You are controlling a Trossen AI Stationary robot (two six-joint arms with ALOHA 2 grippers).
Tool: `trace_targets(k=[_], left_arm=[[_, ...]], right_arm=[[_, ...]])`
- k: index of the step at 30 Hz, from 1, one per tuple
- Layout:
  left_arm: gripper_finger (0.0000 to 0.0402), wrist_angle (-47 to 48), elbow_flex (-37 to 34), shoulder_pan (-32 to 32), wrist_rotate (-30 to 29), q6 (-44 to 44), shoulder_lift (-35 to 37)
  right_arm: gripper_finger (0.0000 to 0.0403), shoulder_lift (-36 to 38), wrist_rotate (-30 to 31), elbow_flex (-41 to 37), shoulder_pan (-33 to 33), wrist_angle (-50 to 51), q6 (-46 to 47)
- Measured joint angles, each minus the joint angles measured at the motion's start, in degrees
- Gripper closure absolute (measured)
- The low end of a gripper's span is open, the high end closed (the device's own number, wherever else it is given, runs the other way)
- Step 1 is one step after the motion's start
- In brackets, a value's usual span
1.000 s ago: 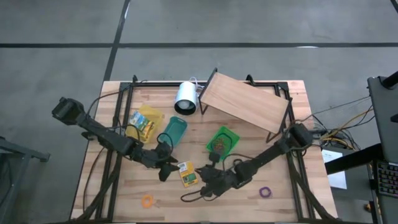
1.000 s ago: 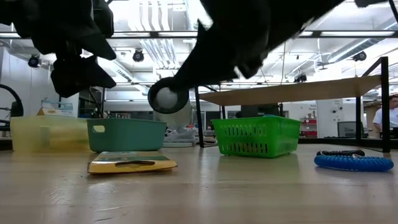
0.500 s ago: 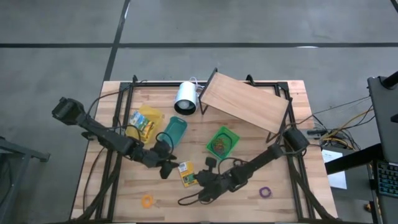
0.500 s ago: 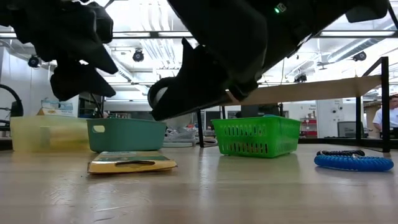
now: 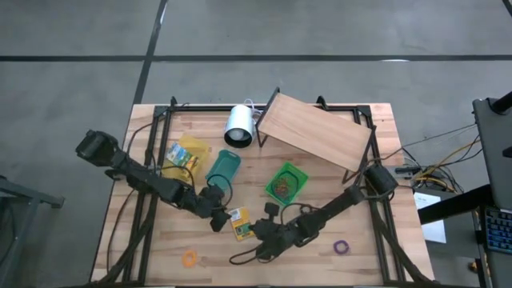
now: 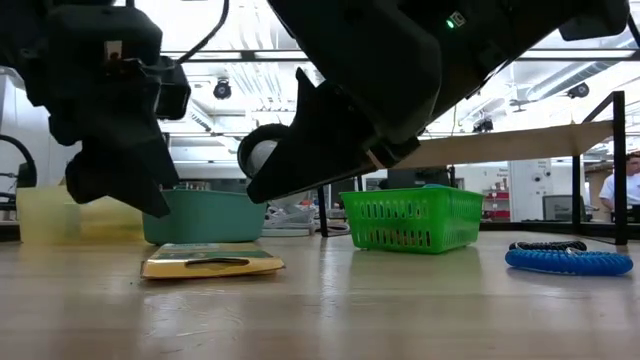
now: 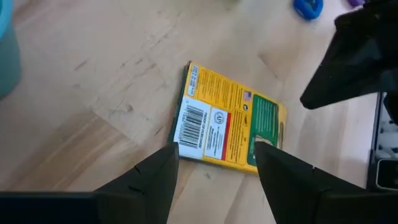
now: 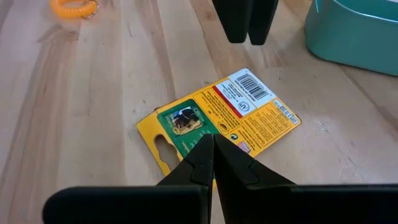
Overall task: Pick & Place Office Desk Supplies
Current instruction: Put the big yellow crayon box into the yellow bin
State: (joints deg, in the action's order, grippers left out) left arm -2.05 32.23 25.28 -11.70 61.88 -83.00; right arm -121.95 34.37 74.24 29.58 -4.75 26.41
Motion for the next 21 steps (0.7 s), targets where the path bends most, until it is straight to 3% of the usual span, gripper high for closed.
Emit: trace_targets(k=[13,21], left_arm=[[0.0184,0.03,0.00,-1.70,-2.20,2.25,-0.22],[0.0184,0.23,-0.02,-1.81,-0.32,2.72,-4.59]], right_arm=[[0.0394,0.00,-0.57,-0.89,-0.22,-0.16,0.57],[0.0394,0.00,-0.55,-2.09,-0.24,-0.46,1.95]])
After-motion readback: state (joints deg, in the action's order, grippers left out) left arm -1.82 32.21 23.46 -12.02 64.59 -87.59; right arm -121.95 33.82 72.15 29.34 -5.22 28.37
